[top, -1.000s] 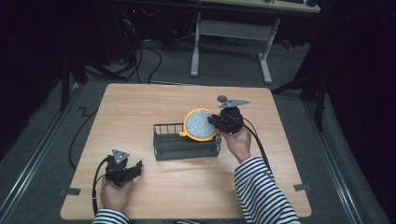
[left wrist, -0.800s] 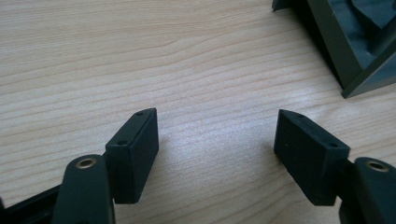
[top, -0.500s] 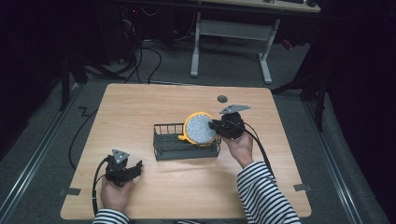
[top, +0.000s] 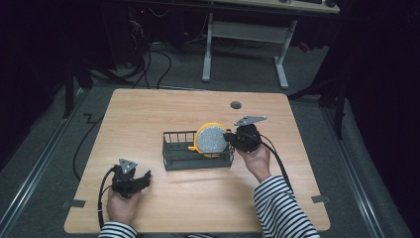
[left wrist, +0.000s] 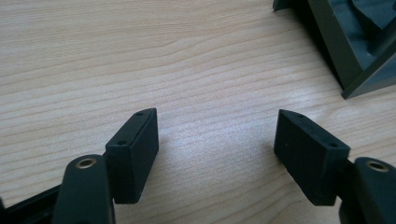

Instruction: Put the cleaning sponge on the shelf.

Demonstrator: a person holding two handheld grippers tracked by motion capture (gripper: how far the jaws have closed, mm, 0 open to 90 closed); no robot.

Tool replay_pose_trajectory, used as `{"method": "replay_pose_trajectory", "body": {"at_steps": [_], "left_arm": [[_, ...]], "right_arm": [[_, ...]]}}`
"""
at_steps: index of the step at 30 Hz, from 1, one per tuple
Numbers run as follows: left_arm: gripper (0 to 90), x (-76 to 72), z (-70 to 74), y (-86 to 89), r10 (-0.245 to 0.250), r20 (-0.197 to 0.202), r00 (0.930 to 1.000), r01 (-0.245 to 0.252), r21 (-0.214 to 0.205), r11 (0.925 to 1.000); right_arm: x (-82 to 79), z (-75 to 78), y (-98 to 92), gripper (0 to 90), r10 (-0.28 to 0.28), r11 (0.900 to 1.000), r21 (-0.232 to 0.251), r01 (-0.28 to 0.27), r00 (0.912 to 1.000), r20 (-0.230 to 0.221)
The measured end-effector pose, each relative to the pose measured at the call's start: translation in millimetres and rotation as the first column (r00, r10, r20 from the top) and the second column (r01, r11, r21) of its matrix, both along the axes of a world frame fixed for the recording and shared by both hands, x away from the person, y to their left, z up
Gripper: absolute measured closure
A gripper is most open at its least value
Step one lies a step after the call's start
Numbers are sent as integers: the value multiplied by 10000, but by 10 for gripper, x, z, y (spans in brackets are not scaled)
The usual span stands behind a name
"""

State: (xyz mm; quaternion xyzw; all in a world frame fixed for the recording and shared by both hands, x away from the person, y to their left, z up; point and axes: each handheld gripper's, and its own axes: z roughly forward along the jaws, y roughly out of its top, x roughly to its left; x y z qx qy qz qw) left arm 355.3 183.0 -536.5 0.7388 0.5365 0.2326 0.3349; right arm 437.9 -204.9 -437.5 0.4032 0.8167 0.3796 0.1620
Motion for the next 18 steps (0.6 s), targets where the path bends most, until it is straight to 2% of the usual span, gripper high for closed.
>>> {"method": "replay_pose_trajectory", "body": {"at_steps": [6,8,11,14,15,18], "left_arm": [[311,0,0,0,0,0,10000,0,3,10000],[312,0,0,0,0,-1,10000,0,2,10000],[312,0,0,0,0,-1,10000,0,1,10000],[312,0,0,0,0,0,10000,0,2,10000],[312,0,0,0,-1,0,10000,1,0,10000],[312,0,0,0,0,0,10000,0,-2,10000]], "right_arm": [[-7,13,9,862,48,10000,-36,-48,10000,-9],[-13,30,0,829,71,10000,51,-70,10000,-43],[-40,49,-25,704,-21,9999,160,20,10000,55],[-54,63,-42,665,-51,9996,291,49,10000,64],[-74,84,-57,614,-133,9992,376,126,9998,168],[-96,110,-81,570,-261,9987,446,247,9992,304]]}}
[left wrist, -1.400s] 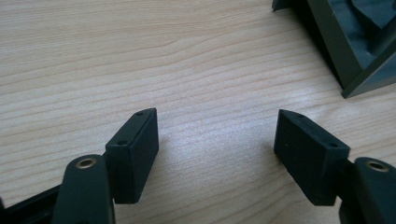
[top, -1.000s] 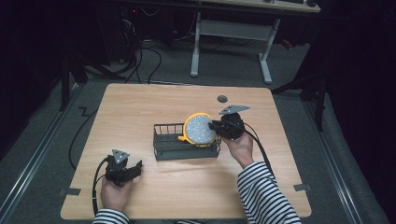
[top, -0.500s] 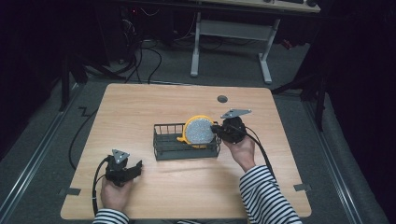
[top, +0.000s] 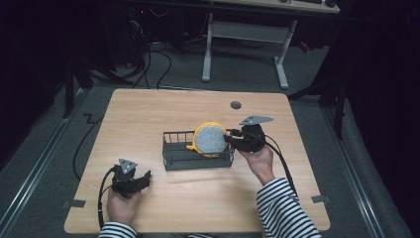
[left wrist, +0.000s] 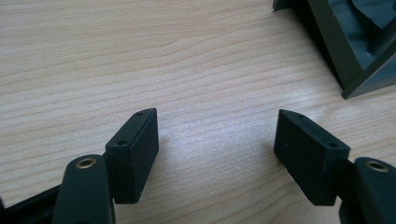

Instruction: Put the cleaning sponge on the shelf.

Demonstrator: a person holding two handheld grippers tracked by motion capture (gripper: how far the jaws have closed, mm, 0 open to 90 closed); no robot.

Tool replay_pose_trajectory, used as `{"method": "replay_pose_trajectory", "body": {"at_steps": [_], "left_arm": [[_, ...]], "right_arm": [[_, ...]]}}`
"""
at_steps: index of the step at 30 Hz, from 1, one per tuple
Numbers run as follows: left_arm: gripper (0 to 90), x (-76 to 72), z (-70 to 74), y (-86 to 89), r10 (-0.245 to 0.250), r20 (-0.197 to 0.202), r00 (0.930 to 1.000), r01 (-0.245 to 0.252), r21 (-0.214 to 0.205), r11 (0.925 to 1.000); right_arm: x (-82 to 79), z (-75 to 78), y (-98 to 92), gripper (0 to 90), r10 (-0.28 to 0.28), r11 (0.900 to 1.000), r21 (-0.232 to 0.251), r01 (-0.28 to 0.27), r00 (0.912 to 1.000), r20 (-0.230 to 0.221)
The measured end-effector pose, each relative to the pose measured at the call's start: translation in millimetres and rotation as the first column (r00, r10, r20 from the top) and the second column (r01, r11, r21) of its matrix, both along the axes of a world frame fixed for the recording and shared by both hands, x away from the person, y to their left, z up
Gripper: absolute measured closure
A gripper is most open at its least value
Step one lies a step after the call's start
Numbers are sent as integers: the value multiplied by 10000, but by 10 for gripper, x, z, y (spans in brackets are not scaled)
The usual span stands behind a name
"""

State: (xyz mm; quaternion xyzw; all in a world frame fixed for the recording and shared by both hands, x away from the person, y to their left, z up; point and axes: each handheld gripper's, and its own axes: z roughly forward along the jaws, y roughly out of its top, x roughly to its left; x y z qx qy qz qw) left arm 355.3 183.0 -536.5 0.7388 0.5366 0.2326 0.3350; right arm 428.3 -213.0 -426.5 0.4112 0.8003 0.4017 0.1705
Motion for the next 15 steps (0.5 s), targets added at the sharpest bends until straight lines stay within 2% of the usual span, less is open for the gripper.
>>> {"method": "replay_pose_trajectory", "body": {"at_steps": [10,13,15], "left_arm": [[312,0,0,0,0,1,10000,0,-2,10000],[312,0,0,0,3,1,10000,-3,-2,10000],[312,0,0,0,-1,3,10000,1,-2,10000]], "right_arm": [[-60,113,-145,526,-394,9989,273,387,9989,253],[-119,159,-267,525,-574,9973,470,557,9978,345],[-154,159,-356,525,-729,9950,697,710,9970,253]]}}
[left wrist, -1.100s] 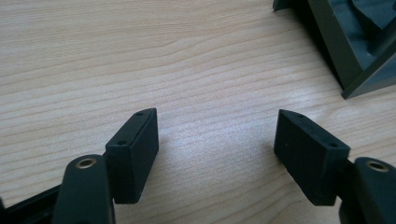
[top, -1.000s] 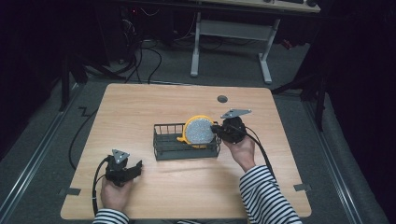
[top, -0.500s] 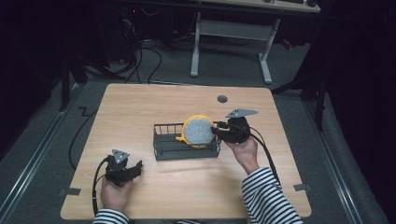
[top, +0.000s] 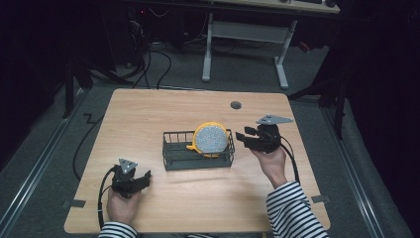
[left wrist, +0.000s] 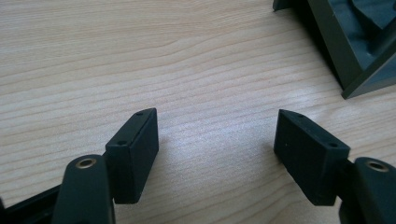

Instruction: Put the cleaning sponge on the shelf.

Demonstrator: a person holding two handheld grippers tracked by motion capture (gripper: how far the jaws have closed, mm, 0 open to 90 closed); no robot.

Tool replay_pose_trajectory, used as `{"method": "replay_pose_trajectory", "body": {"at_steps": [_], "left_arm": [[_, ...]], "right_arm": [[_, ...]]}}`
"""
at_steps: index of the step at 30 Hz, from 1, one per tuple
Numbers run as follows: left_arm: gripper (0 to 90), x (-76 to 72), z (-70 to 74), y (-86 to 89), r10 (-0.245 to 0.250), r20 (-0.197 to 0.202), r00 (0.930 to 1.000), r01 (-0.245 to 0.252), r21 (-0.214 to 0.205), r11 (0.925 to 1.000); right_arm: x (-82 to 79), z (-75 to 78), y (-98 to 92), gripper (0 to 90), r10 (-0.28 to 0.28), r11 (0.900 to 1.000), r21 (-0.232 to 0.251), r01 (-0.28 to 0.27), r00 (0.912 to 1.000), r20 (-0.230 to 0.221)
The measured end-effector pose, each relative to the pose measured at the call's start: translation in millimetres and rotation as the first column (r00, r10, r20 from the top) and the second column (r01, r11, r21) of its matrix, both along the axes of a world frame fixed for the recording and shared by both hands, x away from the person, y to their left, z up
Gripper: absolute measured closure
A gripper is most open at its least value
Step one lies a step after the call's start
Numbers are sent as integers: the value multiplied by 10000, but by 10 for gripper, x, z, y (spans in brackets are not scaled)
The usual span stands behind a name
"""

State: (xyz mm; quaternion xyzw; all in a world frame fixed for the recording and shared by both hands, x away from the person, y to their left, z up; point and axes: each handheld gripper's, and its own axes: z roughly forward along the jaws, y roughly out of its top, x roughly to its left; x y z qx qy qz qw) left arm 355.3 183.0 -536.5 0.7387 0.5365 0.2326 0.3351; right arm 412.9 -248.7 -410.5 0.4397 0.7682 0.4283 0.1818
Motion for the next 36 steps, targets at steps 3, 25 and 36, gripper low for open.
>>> {"method": "replay_pose_trajectory", "body": {"at_steps": [3,25,36], "left_arm": [[312,1,2,1,-7,-20,10000,7,6,10000],[312,1,1,0,-2,-19,10000,2,5,10000],[312,1,1,0,4,-7,10000,-4,13,10000]], "right_arm": [[-49,11,-108,526,-201,9998,37,201,9998,30],[-433,-173,-740,536,-1363,9880,732,1362,9907,-33],[-592,-404,-952,535,-1875,9773,953,1891,9819,-263]]}}
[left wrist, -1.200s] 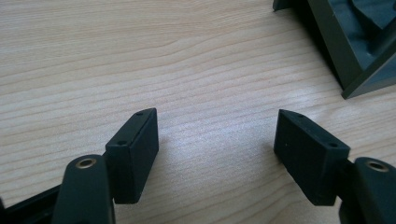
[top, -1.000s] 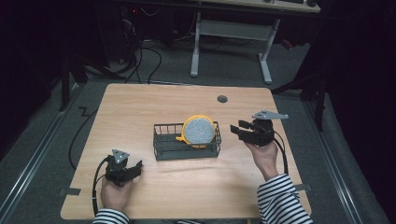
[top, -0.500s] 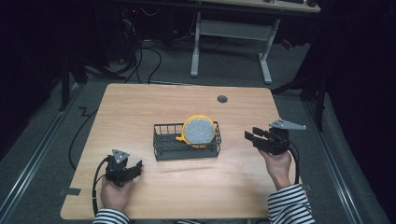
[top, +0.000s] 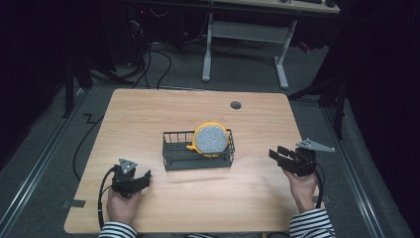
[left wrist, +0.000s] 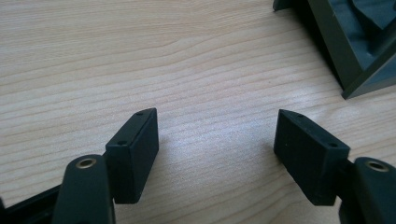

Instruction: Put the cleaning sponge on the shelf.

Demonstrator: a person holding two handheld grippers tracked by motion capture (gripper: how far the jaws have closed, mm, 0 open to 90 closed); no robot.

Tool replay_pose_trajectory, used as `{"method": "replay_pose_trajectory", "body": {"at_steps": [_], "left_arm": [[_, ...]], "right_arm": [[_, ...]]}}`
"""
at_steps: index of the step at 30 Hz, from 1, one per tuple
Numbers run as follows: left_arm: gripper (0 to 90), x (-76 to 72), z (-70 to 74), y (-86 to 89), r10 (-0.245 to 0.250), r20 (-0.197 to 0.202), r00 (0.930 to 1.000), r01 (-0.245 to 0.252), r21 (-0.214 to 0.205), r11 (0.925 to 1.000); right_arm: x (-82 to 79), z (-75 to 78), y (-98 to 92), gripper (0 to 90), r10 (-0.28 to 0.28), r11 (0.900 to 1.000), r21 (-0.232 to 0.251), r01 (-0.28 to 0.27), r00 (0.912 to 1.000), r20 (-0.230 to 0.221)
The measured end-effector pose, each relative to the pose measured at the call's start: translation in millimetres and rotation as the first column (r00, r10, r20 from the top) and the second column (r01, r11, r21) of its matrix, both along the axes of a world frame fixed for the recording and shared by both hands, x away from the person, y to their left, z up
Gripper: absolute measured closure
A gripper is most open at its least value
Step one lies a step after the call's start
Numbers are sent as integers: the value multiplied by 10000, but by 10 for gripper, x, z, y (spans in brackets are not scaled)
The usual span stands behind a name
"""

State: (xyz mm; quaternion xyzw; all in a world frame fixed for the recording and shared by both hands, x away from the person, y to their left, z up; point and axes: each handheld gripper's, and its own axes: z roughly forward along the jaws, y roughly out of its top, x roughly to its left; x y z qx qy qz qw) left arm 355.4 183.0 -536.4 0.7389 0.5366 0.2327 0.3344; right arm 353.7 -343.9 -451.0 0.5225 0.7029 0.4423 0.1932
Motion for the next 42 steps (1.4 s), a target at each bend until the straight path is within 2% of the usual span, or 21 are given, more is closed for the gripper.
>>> {"method": "replay_pose_trajectory", "body": {"at_steps": [15,30,32,40,42], "left_arm": [[312,0,1,1,-10,-14,10000,10,-11,10000],[312,0,1,1,-8,-15,10000,8,-9,10000],[312,0,1,1,-10,-14,10000,10,-8,10000],[312,1,1,1,-5,-14,10000,5,-6,10000],[313,1,1,1,-5,-14,10000,5,-4,10000]], "right_arm": [[-120,-302,-167,527,-609,9980,174,615,9975,-362],[-117,-595,-134,494,-793,9964,-353,768,9940,-750],[-118,-626,-130,484,-881,9957,-371,851,9922,-886],[-106,-712,-108,452,-1084,9918,-787,1011,9897,-940],[-103,-739,-104,436,-1157,9913,-757,1081,9878,-1040]]}}
